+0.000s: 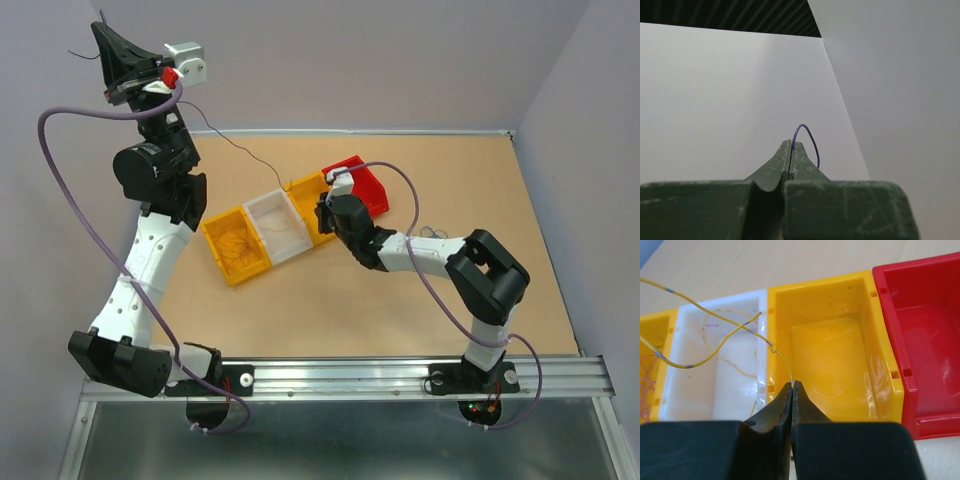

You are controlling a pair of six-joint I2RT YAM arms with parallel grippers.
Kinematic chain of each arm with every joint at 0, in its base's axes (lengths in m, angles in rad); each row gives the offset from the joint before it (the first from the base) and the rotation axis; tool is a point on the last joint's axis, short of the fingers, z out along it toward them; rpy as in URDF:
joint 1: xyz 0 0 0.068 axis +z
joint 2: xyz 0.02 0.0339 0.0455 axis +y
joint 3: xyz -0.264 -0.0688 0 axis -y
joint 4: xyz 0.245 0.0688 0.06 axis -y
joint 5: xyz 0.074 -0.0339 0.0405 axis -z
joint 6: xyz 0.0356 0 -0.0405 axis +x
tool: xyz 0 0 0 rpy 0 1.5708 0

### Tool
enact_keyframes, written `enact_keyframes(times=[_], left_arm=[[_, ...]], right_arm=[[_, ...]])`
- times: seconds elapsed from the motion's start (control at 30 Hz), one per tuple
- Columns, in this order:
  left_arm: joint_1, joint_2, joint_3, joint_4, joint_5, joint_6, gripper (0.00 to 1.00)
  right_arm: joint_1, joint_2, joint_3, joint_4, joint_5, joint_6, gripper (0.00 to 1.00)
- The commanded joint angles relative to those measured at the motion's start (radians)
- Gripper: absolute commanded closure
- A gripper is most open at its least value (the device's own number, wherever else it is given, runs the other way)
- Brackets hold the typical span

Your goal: Untangle the cables

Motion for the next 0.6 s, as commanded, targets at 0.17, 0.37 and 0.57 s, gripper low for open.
enact_keyframes(times=[0.17, 0.37, 0.57], left_arm=[[0.067, 0.019, 0.114, 0.110, -0.028, 0.078, 1.00], [0.156, -0.028, 0.105, 0.018, 0.010, -0.029, 1.00], [0.164, -0.057, 0.032, 0.029, 0.007, -0.035, 1.00]], right_arm=[[-0.004, -0.018, 0.009, 0.012, 0.090, 0.057, 0.99], [-0.070, -0.087, -0.072, 0.017, 0.144, 0.144, 0.99], [-0.073, -0.104, -0.112, 0.064, 0.115, 0.129, 0.99]])
